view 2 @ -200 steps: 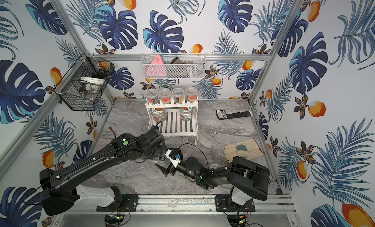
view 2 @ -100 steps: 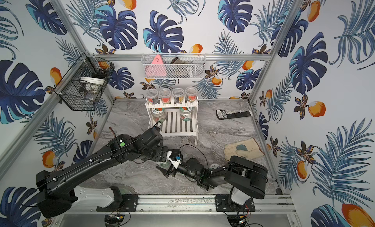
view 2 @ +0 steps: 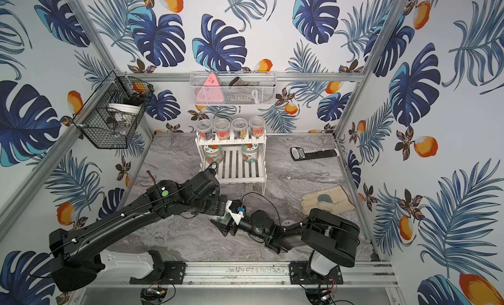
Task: Place the seed container on the shelf
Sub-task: Pick up the seed jar at the center of the board.
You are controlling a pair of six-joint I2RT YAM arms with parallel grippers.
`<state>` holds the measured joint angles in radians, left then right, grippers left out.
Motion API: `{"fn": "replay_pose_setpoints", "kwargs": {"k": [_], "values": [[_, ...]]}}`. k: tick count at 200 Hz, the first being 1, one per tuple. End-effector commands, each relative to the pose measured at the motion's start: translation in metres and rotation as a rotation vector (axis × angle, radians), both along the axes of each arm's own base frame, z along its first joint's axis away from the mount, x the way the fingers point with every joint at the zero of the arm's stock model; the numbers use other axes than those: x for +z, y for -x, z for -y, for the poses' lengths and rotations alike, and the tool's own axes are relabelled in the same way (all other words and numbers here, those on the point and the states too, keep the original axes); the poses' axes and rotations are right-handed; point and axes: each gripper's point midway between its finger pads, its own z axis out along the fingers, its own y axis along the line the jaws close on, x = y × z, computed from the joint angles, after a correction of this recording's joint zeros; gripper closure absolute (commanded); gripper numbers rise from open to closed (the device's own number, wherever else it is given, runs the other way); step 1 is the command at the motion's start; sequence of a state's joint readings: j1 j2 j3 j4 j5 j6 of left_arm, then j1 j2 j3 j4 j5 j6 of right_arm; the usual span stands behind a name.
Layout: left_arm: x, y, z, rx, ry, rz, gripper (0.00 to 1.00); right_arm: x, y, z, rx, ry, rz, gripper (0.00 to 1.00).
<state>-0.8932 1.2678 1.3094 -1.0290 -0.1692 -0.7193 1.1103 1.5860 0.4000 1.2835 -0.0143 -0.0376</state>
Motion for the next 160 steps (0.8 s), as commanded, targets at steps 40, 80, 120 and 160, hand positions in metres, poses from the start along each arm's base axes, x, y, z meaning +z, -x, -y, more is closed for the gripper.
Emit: {"fn": "replay_pose_setpoints", "kwargs": {"k": [40,80,120,160], "values": [[0.010,-0.002,0.000,-0.024,0.030,0.055,0.01,0.008,-0.010,0.000,-0.024,-0.057,-0.029,0.14],[0.025,-0.006,-0.014,0.025,0.044,0.133,0.01,0.004,-0.014,0.000,-0.030,-0.058,-0.044,0.15],[0.047,-0.012,-0.059,0.200,-0.001,0.268,0.01,0.002,-0.027,-0.001,-0.067,-0.054,-0.073,0.15],[0.072,-0.016,-0.114,0.297,-0.048,0.414,0.01,0.005,-0.055,0.001,-0.148,-0.034,-0.109,0.14]]}}
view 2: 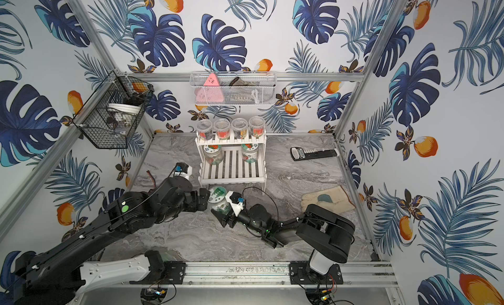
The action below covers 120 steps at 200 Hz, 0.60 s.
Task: Place the seed container on the shelf
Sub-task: Pick up the seed jar at the center of the board, then place the seed jar on the shelf.
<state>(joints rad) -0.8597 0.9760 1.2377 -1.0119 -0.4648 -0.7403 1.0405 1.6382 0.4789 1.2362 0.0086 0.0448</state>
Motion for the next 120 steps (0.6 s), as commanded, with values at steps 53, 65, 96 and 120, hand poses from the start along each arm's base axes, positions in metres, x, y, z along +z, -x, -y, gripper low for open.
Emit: {"fn": "replay_pose_setpoints", "kwargs": {"k": [53,65,96,120], "values": [[-0.039,-0.024,-0.053,0.162,0.011,-0.076,0.01,0.016,-0.067,0.001,-0.167,0.013,-0.063,0.14],[-0.053,-0.027,-0.058,0.188,0.073,-0.112,0.01,0.016,-0.075,-0.003,-0.181,0.024,-0.064,0.14],[-0.086,-0.029,-0.067,0.248,0.179,-0.182,0.01,0.019,-0.092,-0.017,-0.197,0.030,-0.048,0.14],[-0.101,-0.029,-0.065,0.249,0.203,-0.225,0.01,0.021,-0.107,-0.023,-0.230,0.022,-0.043,0.14]]}}
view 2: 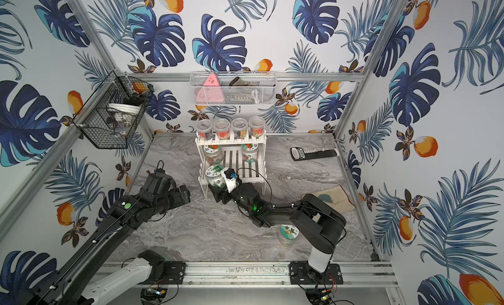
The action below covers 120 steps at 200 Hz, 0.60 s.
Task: Place the seed container on the shelf
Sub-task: Place the seed jar on the shelf.
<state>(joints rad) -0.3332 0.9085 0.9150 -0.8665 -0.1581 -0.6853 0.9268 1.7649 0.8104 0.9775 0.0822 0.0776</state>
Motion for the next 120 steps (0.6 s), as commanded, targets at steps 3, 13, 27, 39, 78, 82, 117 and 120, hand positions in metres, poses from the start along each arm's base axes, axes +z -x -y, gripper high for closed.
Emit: {"fn": "replay_pose_setpoints", "kwargs": {"k": [3,13,27,39,78,82,117,120], "values": [[-0.003,-0.007,0.018,-0.032,0.109,0.007,0.01,0.005,-0.016,-0.003,-0.047,-0.003,0.014,0.14],[-0.006,-0.006,0.019,-0.034,0.122,0.005,0.01,0.005,-0.021,-0.005,-0.057,-0.005,0.011,0.14],[-0.010,-0.005,0.021,-0.035,0.134,0.005,0.01,0.004,-0.027,-0.009,-0.064,-0.004,0.010,0.14],[-0.011,-0.004,0.023,-0.039,0.146,0.011,0.01,0.002,-0.031,-0.013,-0.064,-0.003,0.006,0.14],[-0.013,-0.002,0.026,-0.057,0.159,0.004,0.01,-0.006,-0.037,-0.020,-0.067,0.007,-0.008,0.13],[-0.013,-0.002,0.026,-0.058,0.158,0.004,0.01,-0.006,-0.038,-0.020,-0.068,0.011,-0.011,0.12],[-0.011,-0.003,0.027,-0.068,0.155,0.006,0.01,-0.018,-0.039,-0.023,-0.060,0.074,-0.043,0.09],[-0.011,-0.002,0.027,-0.069,0.154,0.006,0.01,-0.019,-0.039,-0.023,-0.059,0.080,-0.049,0.09]]}}
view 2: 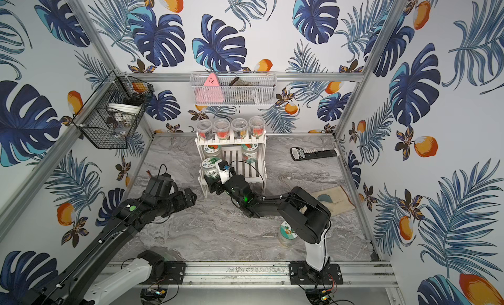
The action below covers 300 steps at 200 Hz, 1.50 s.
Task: Place the seed container on the shelf
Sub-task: Place the seed jar on the shelf.
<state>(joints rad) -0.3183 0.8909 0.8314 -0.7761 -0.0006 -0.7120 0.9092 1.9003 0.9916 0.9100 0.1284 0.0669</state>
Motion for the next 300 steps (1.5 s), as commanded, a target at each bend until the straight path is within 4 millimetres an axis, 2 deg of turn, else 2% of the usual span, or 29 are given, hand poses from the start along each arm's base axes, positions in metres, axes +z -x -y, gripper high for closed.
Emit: {"fn": "replay_pose_setpoints", "kwargs": {"k": [1,32,83,102,120,145,174,224,254,300], "values": [[0.006,-0.004,0.003,-0.010,0.012,0.026,0.01,-0.014,-0.001,-0.002,0.003,0.054,-0.049,0.09],[0.007,-0.004,0.004,-0.017,0.015,0.027,0.01,-0.019,0.001,0.000,0.011,0.096,-0.082,0.06],[0.007,-0.003,0.003,-0.023,0.006,0.021,0.01,-0.011,0.013,0.009,0.041,0.116,-0.118,0.02],[0.007,-0.003,0.003,-0.031,0.002,0.021,0.01,-0.011,0.018,0.019,0.028,0.132,-0.163,0.02],[0.004,-0.002,0.007,-0.061,0.008,0.014,0.01,-0.013,0.022,0.027,0.022,0.167,-0.213,0.03],[0.000,-0.002,0.013,-0.089,0.023,0.002,0.01,-0.010,0.028,0.034,0.020,0.162,-0.235,0.09],[-0.001,-0.003,0.017,-0.102,0.036,-0.005,0.01,-0.008,0.023,0.034,0.006,0.156,-0.242,0.14],[0.002,0.000,0.010,-0.084,0.012,0.004,0.01,-0.003,0.004,0.027,-0.045,0.145,-0.225,0.26],[0.001,0.002,0.004,-0.057,-0.010,0.005,0.01,-0.004,-0.007,0.028,-0.090,0.164,-0.215,0.27],[0.002,0.003,0.000,-0.047,-0.020,0.013,0.01,-0.008,-0.004,0.021,-0.038,0.180,-0.197,0.28]]}}
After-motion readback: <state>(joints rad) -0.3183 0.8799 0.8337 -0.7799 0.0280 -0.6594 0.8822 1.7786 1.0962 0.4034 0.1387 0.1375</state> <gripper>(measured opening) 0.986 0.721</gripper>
